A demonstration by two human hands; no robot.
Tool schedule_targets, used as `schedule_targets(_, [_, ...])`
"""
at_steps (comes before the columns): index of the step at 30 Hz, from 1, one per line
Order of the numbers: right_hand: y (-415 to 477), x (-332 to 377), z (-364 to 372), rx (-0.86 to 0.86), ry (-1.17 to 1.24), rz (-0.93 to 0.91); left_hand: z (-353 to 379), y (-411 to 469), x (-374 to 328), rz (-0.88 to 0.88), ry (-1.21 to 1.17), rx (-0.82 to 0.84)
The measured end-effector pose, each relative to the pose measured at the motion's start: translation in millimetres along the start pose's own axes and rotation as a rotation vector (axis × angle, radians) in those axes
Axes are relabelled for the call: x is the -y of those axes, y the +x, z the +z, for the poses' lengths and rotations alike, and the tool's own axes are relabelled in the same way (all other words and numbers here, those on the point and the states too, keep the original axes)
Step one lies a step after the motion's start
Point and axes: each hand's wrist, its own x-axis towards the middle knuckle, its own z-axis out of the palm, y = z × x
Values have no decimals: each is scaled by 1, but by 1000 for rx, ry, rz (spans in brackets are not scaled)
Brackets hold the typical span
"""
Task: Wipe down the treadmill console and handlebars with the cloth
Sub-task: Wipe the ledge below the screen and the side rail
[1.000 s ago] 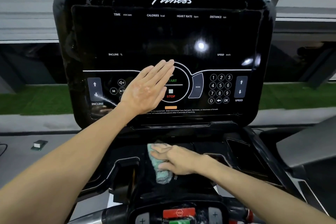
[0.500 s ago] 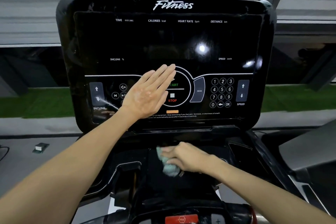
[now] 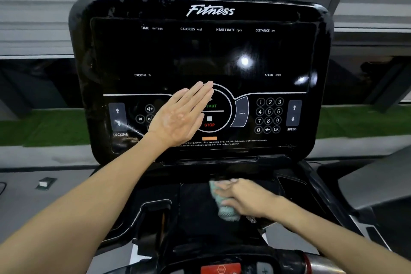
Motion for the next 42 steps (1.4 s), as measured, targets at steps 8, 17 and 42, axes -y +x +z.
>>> schedule_targets(8, [-35, 7, 6, 23, 57, -83, 2, 0, 0, -3, 2, 6])
schedule_targets(17, [14, 23, -7, 23, -43, 11, -1, 0, -1, -6, -4, -4])
schedule_targets(42, [31, 55, -14, 20, -74, -70, 0, -1, 0, -4, 9, 4])
